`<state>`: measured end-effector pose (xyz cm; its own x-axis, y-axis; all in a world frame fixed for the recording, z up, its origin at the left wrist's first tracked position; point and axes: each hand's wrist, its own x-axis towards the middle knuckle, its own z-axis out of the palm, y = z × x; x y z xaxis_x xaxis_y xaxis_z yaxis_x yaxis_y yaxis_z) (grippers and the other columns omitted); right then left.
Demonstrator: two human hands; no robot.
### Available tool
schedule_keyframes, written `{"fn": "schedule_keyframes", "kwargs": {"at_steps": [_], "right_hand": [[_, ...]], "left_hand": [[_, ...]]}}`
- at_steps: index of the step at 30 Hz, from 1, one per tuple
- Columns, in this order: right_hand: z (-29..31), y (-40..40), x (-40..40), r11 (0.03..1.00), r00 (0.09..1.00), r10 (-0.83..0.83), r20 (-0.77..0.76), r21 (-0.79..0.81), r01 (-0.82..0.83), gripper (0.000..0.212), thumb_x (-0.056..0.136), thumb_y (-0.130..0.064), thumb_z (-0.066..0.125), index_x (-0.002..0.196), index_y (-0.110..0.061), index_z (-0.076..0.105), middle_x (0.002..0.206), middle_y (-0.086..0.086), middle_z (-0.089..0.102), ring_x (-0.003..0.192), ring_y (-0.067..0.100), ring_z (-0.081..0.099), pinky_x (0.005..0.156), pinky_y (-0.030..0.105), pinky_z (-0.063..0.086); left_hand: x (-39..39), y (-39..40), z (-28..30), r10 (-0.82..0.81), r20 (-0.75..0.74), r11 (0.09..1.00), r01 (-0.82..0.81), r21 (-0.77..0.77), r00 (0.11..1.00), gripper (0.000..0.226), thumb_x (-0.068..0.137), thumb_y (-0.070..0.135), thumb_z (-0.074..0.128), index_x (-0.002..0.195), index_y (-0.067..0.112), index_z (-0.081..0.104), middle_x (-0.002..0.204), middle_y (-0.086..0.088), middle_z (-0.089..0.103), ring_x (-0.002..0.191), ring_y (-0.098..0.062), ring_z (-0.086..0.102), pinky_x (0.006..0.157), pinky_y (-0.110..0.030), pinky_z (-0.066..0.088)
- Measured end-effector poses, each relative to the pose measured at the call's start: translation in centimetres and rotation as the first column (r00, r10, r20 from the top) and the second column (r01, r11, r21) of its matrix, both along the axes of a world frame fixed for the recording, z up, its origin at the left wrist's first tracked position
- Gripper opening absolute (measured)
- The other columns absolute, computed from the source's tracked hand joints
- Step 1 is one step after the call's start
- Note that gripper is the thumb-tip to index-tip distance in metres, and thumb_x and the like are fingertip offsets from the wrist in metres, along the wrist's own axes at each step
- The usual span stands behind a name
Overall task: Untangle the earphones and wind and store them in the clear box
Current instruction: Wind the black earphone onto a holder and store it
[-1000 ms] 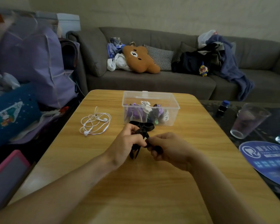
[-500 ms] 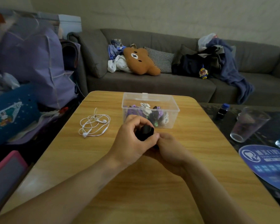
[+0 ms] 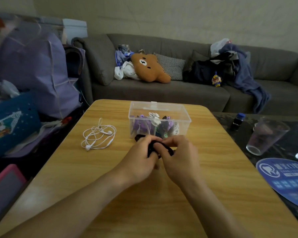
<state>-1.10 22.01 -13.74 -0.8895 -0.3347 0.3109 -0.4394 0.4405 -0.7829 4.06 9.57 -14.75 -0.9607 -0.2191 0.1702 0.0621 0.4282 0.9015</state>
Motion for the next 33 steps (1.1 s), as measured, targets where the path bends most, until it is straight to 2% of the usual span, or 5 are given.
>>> {"fn": "schedule_keyframes", "kwargs": {"at_steps": [4, 13, 24, 28, 33], "right_hand": [[-0.5, -0.9, 0.6, 0.999, 0.999, -0.042, -0.027, -0.022, 0.041, 0.014, 0.094, -0.035, 0.067, 0.084, -0.028, 0.061, 0.087, -0.011, 0.062, 0.077, 0.002, 0.059, 0.062, 0.017, 0.047], [-0.7, -0.8, -0.3, 1.0, 1.0, -0.021, -0.02, 0.006, 0.022, 0.01, 0.097, -0.03, 0.064, 0.088, -0.025, 0.061, 0.087, -0.01, 0.064, 0.077, 0.001, 0.06, 0.061, 0.013, 0.046], [-0.9, -1.9, 0.5, 1.0, 0.938, 0.016, -0.345, 0.013, -0.013, 0.005, 0.091, -0.022, 0.072, 0.092, -0.017, 0.071, 0.095, -0.01, 0.057, 0.077, 0.001, 0.055, 0.068, 0.011, 0.049], [-0.7, -1.8, 0.5, 1.0, 0.903, 0.017, -0.429, 0.022, -0.008, 0.007, 0.09, -0.021, 0.074, 0.092, -0.015, 0.071, 0.09, -0.005, 0.062, 0.073, 0.009, 0.06, 0.062, 0.027, 0.055], [0.0, -1.4, 0.6, 1.0, 0.86, 0.025, -0.509, 0.02, -0.017, 0.011, 0.09, -0.023, 0.074, 0.087, -0.013, 0.071, 0.078, -0.005, 0.064, 0.063, 0.007, 0.058, 0.053, 0.024, 0.05]], "left_hand": [[-0.2, 0.3, -0.1, 0.031, -0.015, 1.0, -0.031, 0.007, 0.999, 0.023, 0.104, 0.011, 0.045, 0.124, 0.017, 0.052, 0.1, -0.002, 0.069, 0.082, -0.02, 0.069, 0.074, -0.035, 0.059], [-0.8, -0.1, -0.3, 0.067, -0.01, 0.998, -0.067, 0.009, 0.998, 0.028, 0.101, 0.005, 0.048, 0.122, 0.019, 0.061, 0.112, 0.001, 0.066, 0.091, 0.001, 0.063, 0.069, -0.009, 0.046], [-0.9, -0.3, -0.8, 0.246, -0.012, 0.954, -0.24, 0.181, 0.969, 0.024, 0.101, 0.006, 0.047, 0.119, 0.018, 0.056, 0.112, -0.001, 0.066, 0.103, -0.016, 0.065, 0.09, -0.044, 0.056], [-1.0, -0.1, -0.8, 0.29, -0.033, 0.934, -0.275, 0.226, 0.957, 0.022, 0.099, 0.004, 0.047, 0.113, 0.018, 0.057, 0.107, -0.001, 0.067, 0.1, -0.018, 0.066, 0.086, -0.041, 0.057], [-0.7, 0.0, -0.5, 0.283, -0.093, 0.936, -0.254, 0.242, 0.955, 0.019, 0.099, 0.006, 0.048, 0.106, 0.019, 0.059, 0.099, 0.0, 0.067, 0.087, -0.014, 0.064, 0.071, -0.024, 0.048]]}}
